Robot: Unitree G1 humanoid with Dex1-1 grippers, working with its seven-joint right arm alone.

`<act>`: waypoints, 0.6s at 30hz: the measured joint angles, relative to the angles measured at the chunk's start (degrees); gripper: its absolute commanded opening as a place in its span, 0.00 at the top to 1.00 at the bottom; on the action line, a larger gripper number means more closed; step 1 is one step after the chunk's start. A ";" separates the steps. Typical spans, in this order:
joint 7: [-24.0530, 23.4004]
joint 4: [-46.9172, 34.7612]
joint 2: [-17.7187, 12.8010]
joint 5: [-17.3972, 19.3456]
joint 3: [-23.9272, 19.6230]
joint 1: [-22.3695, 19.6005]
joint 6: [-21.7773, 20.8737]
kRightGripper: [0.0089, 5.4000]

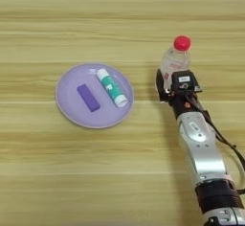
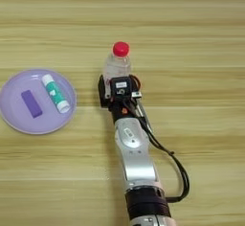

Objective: Move the objects on the table

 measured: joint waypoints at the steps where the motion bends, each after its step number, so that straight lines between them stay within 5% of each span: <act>1: 0.00 0.03 0.00 0.00 -0.01 -0.03 0.00 0.41; 6: 0.03 0.32 0.00 -0.01 -0.05 -0.22 0.00 0.41; 18: -0.01 0.33 -0.04 -0.02 -0.28 -0.21 0.08 0.11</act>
